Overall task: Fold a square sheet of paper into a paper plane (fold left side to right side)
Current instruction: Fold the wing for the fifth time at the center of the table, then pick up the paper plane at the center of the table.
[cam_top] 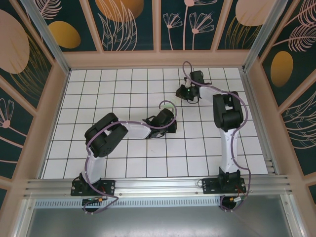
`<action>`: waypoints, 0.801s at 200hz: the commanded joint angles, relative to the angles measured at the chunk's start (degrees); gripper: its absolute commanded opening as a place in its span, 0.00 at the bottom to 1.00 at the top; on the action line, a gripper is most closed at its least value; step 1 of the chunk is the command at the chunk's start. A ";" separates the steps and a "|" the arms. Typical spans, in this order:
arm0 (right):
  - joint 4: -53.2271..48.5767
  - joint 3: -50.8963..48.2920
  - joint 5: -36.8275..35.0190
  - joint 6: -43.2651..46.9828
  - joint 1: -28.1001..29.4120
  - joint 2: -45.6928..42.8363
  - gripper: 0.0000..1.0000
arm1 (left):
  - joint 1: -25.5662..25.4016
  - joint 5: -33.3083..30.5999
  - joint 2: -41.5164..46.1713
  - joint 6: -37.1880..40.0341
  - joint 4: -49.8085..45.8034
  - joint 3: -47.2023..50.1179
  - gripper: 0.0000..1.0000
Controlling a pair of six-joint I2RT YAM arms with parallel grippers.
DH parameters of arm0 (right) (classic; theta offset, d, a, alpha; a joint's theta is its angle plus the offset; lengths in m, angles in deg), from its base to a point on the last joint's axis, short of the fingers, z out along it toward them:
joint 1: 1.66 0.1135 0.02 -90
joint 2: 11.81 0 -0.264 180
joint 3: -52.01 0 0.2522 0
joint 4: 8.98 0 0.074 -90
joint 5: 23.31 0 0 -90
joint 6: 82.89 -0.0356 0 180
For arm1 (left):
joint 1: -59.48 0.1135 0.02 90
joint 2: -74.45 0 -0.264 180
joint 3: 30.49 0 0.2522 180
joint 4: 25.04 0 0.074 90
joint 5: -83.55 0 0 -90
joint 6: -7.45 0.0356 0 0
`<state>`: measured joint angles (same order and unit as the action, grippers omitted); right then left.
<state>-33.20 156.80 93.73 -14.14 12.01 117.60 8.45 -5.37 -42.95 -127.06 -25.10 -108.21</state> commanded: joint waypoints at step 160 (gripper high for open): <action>-7.11 -32.62 -20.89 -4.28 11.70 -39.98 0.41 | 6.97 -3.79 34.17 0.00 -14.40 13.00 0.60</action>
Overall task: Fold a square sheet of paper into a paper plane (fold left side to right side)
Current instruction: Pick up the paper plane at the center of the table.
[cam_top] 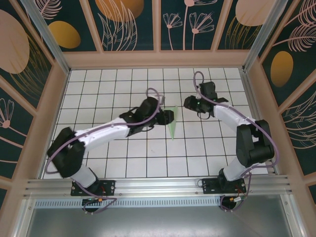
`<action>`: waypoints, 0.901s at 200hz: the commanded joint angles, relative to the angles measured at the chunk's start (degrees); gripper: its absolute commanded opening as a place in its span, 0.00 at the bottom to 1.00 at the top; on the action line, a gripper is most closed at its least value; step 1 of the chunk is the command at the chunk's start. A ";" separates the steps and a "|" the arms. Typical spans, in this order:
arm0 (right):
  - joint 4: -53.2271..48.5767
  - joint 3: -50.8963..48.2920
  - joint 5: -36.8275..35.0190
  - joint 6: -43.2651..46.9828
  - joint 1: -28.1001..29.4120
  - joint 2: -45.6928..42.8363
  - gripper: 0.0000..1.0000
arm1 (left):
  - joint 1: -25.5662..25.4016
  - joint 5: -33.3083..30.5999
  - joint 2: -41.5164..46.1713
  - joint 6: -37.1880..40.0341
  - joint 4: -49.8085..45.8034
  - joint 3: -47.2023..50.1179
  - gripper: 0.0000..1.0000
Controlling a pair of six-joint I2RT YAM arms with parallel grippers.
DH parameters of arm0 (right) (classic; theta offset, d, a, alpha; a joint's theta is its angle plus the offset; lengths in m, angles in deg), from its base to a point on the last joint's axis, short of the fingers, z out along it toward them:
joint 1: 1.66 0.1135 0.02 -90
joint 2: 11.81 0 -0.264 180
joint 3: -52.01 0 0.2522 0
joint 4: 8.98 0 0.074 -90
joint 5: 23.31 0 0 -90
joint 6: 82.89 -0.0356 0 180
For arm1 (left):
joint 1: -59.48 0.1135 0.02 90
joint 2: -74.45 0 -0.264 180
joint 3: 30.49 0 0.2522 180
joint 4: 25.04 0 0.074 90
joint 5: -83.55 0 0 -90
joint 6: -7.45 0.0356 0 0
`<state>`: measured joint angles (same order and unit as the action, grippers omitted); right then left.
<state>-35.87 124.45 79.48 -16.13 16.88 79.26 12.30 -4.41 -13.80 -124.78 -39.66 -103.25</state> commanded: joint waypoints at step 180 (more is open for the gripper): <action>-22.86 17.59 -33.70 -8.15 27.11 19.37 0.41 | 6.04 -9.89 16.47 -6.80 8.53 26.29 0.77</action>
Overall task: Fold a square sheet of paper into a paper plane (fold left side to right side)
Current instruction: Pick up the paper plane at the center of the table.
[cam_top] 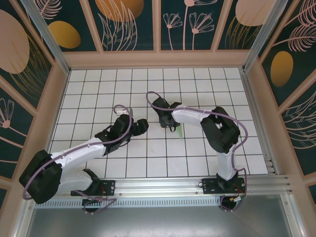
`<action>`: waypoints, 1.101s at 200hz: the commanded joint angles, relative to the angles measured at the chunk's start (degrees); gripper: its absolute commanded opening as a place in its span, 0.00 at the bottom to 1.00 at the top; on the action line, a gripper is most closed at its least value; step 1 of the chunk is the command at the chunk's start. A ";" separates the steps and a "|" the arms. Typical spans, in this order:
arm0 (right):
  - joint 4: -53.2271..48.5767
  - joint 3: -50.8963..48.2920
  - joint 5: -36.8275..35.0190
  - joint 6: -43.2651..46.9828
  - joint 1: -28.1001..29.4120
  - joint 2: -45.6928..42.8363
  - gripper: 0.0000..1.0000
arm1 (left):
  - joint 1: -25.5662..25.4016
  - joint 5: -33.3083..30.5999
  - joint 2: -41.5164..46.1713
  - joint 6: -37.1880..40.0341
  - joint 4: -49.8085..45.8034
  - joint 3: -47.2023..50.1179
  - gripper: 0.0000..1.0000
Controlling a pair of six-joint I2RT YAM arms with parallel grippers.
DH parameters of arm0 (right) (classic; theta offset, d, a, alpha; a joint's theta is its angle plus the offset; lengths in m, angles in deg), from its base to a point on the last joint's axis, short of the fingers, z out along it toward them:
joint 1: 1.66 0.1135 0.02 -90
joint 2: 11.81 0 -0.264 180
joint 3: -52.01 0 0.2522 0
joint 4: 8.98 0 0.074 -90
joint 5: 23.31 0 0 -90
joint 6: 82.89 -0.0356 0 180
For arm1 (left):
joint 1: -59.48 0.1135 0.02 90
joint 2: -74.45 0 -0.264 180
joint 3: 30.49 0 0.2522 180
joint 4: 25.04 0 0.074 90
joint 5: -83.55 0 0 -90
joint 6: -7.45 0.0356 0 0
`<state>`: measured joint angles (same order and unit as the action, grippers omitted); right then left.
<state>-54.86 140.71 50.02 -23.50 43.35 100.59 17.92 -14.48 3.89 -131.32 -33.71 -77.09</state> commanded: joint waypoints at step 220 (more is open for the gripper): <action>-10.31 3.14 -18.68 0.62 1.81 2.85 0.35 | 0.36 2.06 -2.65 -0.08 4.06 0.41 0.81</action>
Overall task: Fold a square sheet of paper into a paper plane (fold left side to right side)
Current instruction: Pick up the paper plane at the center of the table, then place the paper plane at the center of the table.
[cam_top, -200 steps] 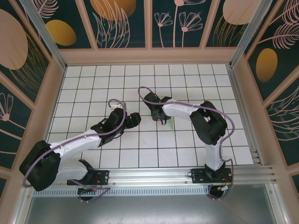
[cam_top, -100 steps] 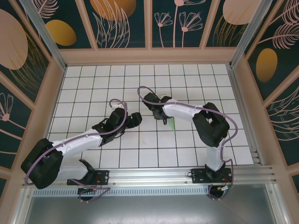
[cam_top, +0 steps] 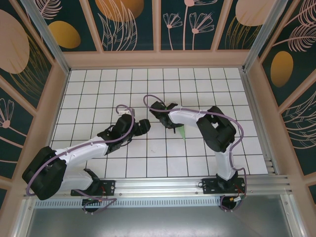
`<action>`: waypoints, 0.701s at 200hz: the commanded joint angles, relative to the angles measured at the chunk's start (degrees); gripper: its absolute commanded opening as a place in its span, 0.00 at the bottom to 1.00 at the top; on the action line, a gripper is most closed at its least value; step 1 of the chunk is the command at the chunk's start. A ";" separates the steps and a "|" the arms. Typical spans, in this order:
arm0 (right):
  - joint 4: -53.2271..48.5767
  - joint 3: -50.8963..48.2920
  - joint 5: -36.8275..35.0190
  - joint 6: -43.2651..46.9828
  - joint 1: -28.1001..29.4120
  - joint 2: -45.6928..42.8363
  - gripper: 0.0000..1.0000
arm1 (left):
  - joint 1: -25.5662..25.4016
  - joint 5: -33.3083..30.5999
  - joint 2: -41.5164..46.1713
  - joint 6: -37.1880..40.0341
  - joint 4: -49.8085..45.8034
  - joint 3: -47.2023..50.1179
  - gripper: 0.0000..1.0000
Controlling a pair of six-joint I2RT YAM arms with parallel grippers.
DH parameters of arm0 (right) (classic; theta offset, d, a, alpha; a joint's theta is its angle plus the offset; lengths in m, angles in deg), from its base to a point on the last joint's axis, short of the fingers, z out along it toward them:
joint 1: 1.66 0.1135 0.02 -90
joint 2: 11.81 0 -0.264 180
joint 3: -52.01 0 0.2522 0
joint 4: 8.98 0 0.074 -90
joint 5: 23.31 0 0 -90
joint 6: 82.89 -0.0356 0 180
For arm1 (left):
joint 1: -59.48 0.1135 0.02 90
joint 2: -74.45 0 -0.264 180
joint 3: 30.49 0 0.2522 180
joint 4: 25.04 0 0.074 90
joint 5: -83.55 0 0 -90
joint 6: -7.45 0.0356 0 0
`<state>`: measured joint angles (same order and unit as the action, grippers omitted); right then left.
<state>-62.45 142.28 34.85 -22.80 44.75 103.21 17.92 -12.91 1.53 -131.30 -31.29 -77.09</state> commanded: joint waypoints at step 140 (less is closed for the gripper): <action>7.10 -0.87 22.74 7.64 -14.42 -11.60 0.00 | 0.34 0.83 0.90 0.28 0.92 0.41 0.82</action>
<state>-57.86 141.61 49.02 -17.57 33.28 91.06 17.92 -12.76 1.55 -131.30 -31.31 -77.09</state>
